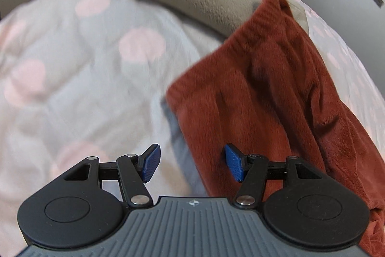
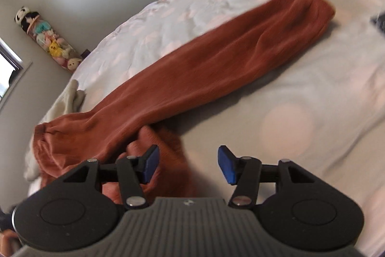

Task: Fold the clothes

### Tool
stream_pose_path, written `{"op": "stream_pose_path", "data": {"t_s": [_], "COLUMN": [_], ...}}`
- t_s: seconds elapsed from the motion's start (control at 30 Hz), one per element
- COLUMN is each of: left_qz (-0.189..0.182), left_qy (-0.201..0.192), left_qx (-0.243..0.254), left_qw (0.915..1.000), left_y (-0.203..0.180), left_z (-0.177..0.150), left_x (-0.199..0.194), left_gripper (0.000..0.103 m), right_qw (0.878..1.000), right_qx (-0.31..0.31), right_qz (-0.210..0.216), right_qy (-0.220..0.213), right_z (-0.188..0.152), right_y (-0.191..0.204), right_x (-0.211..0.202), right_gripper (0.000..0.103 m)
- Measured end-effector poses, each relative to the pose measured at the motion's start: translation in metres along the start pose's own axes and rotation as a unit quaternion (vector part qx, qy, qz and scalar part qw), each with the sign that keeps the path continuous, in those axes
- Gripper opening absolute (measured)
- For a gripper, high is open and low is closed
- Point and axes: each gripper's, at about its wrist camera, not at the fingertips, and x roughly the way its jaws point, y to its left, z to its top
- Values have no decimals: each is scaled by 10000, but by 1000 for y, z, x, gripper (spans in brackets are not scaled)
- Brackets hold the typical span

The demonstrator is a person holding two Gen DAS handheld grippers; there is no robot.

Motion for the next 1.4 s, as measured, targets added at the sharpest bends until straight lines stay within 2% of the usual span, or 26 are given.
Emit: {"op": "stream_pose_path", "data": {"t_s": [0.07, 0.17, 0.23, 0.27, 0.3, 0.33, 0.4, 0.43, 0.5, 0.6, 0.77, 1.03, 1.17, 1.4], "left_qz": [-17, 3, -79, -104, -146, -188, -207, -206, -168, -124, -3, 69, 15, -51], "left_qy": [-120, -353, -453, -480, -503, -536, -652, -710, -819, -932, -960, -980, -953, -921], "left_qx": [10, 380, 655, 753, 820, 878, 997, 1050, 1056, 958, 867, 829, 823, 929], "left_qw": [9999, 9987, 9968, 9960, 9953, 9945, 9927, 9917, 9909, 9910, 9916, 9917, 9920, 9914], "left_y": [0, -9, -15, -18, -21, -23, -27, -28, -27, -21, -17, -15, -15, -16], "left_z": [-10, -17, -20, -21, -21, -21, -22, -22, -24, -21, -17, -14, -13, -12], "left_x": [3, 3, 4, 6, 6, 6, 3, 1, -5, -13, -18, -25, -25, -21], "left_gripper": [57, 53, 32, 28, 22, 15, 9, 7, 6, 5, 4, 4, 4, 4], "right_qw": [9998, 9987, 9977, 9976, 9975, 9973, 9970, 9966, 9967, 9968, 9946, 9870, 9877, 9881], "right_qx": [63, 70, 26, 6, -13, -32, -218, -342, -455, -483, -690, -1141, -1250, -1529], "right_qz": [-69, -195, -276, -284, -291, -299, -390, -455, -533, -623, -740, -663, -479, 170], "right_qy": [171, 459, 623, 636, 650, 663, 640, 596, 411, 154, -242, -916, -813, 76], "right_z": [-11, -27, -34, -35, -35, -36, -36, -36, -37, -39, -39, -40, -39, -55], "right_y": [3, 7, 10, 13, 16, 19, 28, 33, 39, 46, 62, 101, 119, 167], "right_x": [11, 27, 34, 34, 33, 33, 28, 23, 10, -13, -56, -121, -113, -38], "right_gripper": [57, 57, 56, 49, 38, 35, 25, 24, 19, 17, 16, 16, 16, 16]}}
